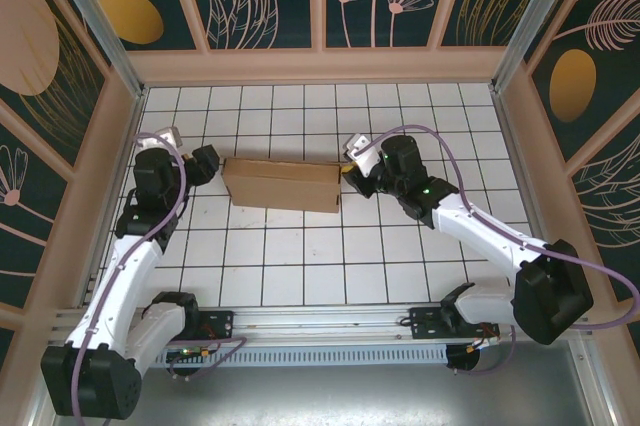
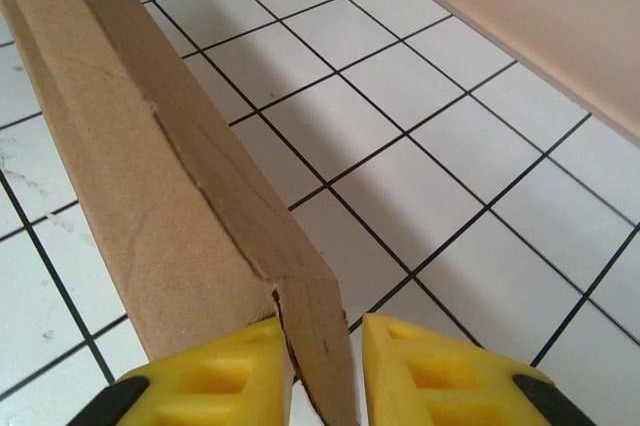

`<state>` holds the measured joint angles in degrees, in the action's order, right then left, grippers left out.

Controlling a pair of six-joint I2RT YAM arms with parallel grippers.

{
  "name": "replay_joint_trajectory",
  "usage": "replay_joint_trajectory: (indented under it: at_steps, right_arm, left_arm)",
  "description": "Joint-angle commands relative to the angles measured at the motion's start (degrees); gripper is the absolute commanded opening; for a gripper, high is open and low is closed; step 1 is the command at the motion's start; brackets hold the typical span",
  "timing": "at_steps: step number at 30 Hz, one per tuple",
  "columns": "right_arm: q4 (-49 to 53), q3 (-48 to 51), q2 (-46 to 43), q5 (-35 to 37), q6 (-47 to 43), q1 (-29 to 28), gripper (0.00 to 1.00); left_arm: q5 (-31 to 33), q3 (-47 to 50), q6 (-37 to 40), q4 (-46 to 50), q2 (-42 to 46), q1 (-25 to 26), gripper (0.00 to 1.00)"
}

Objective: Fold the paper box

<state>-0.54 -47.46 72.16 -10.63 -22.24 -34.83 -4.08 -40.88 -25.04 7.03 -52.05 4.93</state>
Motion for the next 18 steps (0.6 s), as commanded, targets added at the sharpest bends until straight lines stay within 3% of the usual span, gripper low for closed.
replay_joint_trajectory:
  at_steps: [1, 12, 18]
  right_arm:
    - [-2.9, -1.0, 0.2, -1.2, -1.1, 0.7, 0.21]
    - [-0.5, -3.1, 2.2, -0.4, -5.9, 0.8, 0.04]
    - [-0.6, -3.8, 2.5, -2.1, -11.9, 3.0, 0.03]
  left_arm:
    - [-3.5, -4.4, 5.4, -1.0, -2.2, 0.4, 0.66]
    - [-9.8, -14.5, 7.3, 2.2, -6.4, 0.5, 0.78]
    - [-2.7, -18.6, 7.6, 2.6, -8.0, 0.4, 0.83]
